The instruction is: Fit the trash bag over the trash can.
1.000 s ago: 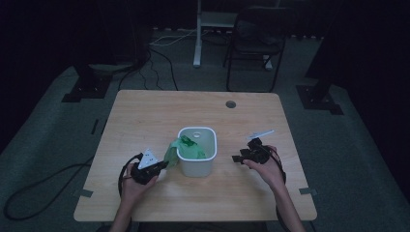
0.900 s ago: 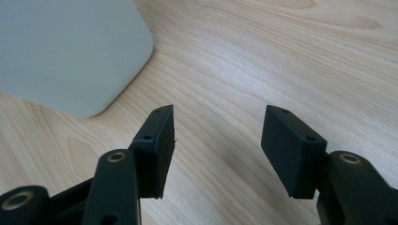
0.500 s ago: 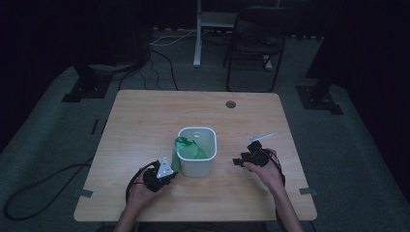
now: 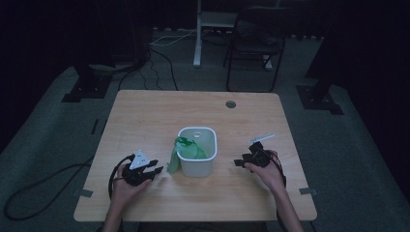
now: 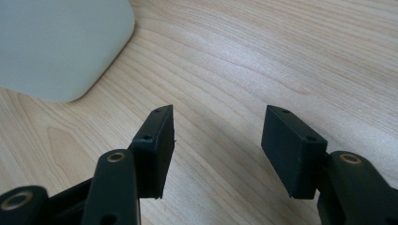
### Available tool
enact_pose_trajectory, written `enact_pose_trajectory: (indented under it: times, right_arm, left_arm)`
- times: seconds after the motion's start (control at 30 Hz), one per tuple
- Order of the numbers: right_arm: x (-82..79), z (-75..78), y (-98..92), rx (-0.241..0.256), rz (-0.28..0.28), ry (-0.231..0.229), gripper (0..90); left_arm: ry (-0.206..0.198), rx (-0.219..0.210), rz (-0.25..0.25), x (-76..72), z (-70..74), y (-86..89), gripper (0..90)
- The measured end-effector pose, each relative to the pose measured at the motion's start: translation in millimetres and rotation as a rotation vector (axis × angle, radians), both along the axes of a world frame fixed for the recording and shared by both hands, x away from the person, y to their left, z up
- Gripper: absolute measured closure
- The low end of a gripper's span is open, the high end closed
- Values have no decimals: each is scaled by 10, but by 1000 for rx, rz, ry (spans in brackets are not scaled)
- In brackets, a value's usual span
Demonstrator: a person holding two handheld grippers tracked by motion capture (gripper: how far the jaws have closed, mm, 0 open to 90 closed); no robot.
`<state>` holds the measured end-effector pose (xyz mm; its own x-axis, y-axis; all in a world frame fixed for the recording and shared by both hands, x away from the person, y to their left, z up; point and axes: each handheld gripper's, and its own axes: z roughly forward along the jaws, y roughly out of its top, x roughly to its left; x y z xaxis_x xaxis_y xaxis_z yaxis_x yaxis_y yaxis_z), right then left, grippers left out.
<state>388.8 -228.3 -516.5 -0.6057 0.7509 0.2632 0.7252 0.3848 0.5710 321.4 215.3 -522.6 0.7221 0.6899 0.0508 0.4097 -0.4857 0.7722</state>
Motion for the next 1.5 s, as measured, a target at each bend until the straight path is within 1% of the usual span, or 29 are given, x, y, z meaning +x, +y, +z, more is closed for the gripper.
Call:
enact_pose_trajectory:
  times: [0.03, 0.07, 0.17, 0.2, 0.27, 0.37, 0.43, 0.5, 0.57, 0.63, 0.7, 0.73, 0.77, 0.8, 0.83, 0.87, 1.0, 1.1, 1.17, 1.23, 1.27, 1.37, 1.43, 1.5]
  right_arm:
    - [2, -4, 1, -2, 1, 1, 438]
    - [3, -14, 3, 0, 4, 2, 437]
    - [7, -28, -2, 0, 1, 6, 436]
    - [10, -33, -7, 0, -3, 8, 436]
    - [15, -44, -14, 1, -4, 12, 436]
    - [20, -70, -15, 2, -7, 20, 435]
    - [22, -80, -14, 1, -7, 25, 434]
    - [26, -87, -16, 4, -8, 24, 434]
    - [29, -88, -20, 8, -9, 26, 434]
    - [29, -90, -24, 10, -10, 26, 433]
    - [29, -92, -31, 16, -13, 29, 434]
    - [29, -93, -33, 19, -14, 29, 433]
    - [30, -96, -37, 22, -15, 27, 433]
    - [30, -97, -43, 27, -17, 29, 432]
    - [29, -98, -48, 30, -19, 31, 432]
    - [30, -101, -54, 36, -20, 32, 432]
    - [34, -110, -80, 54, -28, 34, 433]
    - [34, -111, -83, 56, -31, 36, 433]
    - [33, -110, -80, 55, -31, 36, 433]
    - [33, -111, -80, 55, -32, 35, 433]
    - [33, -111, -81, 56, -33, 35, 433]
    - [35, -113, -82, 60, -34, 36, 433]
    - [38, -114, -83, 62, -33, 36, 433]
    - [37, -114, -85, 63, -35, 37, 433]
  left_arm:
    - [4, 11, -1, 21, -13, -17, 646]
    - [7, 37, 6, 44, -29, -48, 658]
    - [20, 64, -9, 95, -72, -124, 681]
    - [19, 67, -12, 107, -79, -140, 682]
    - [19, 59, -26, 144, -90, -185, 679]
    - [15, 52, -70, 169, -98, -241, 650]
    - [10, 63, -102, 161, -112, -280, 645]
    - [1, 95, -114, 158, -132, -313, 646]
    - [9, 93, -129, 159, -148, -340, 647]
    - [10, 102, -141, 152, -150, -366, 655]
    - [20, 106, -150, 149, -154, -383, 732]
    - [24, 109, -151, 146, -149, -381, 789]
    - [27, 103, -149, 140, -137, -367, 847]
    - [27, 92, -146, 137, -124, -350, 889]
    - [23, 75, -136, 133, -100, -323, 900]
    - [15, 52, -122, 126, -63, -282, 900]
    - [-21, -3, -63, 103, 44, -110, 900]
    - [-53, -38, -19, 64, 137, 16, 900]
    - [-75, -59, 2, 33, 206, 94, 900]
    - [-98, -64, 23, 6, 266, 156, 900]
    - [-113, -74, 39, -14, 305, 200, 900]
    - [-139, -90, 74, -50, 382, 301, 900]
    - [-147, -96, 91, -67, 414, 347, 900]
    - [-156, -108, 98, -84, 446, 380, 900]
